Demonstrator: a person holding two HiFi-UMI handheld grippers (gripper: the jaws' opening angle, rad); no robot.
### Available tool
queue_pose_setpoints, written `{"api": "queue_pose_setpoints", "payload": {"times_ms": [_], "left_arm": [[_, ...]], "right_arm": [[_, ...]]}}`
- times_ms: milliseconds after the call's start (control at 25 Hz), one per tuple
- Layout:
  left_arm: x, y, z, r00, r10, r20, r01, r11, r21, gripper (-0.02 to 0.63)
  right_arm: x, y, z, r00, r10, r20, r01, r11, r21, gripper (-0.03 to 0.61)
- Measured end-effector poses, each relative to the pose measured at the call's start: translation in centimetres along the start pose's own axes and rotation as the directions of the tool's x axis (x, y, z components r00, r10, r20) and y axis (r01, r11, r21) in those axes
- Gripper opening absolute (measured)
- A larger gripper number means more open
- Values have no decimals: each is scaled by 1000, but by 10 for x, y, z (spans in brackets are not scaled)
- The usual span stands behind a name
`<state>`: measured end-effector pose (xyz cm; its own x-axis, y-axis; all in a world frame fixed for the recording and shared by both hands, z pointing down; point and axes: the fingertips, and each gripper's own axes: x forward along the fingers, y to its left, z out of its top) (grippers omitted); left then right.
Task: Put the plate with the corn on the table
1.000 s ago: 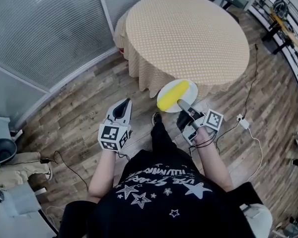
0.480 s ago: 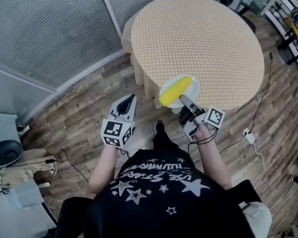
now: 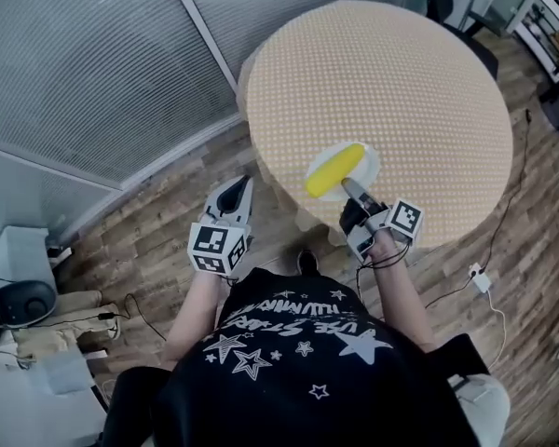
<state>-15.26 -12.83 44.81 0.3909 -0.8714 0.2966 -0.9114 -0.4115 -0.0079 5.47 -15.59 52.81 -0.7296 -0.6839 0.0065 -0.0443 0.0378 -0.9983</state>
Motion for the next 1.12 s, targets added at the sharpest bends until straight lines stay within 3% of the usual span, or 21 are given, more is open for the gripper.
{"api": "queue_pose_setpoints", "payload": {"times_ms": [480,840,1120], "left_arm": [[63,18,1,998,-68,-17,68,997,-22,7],[171,71,22,976,-216,-1,216,976,-15,8],[263,105,44,953,-303,-24,304,953,19,8]], "right_arm": [[36,-2,26,1000,-1,22,1,1000,6,64],[109,4,70,993,18,119,-17,1000,-7,64],[162,4,136,979,-7,203,11,1000,-18,64]]}}
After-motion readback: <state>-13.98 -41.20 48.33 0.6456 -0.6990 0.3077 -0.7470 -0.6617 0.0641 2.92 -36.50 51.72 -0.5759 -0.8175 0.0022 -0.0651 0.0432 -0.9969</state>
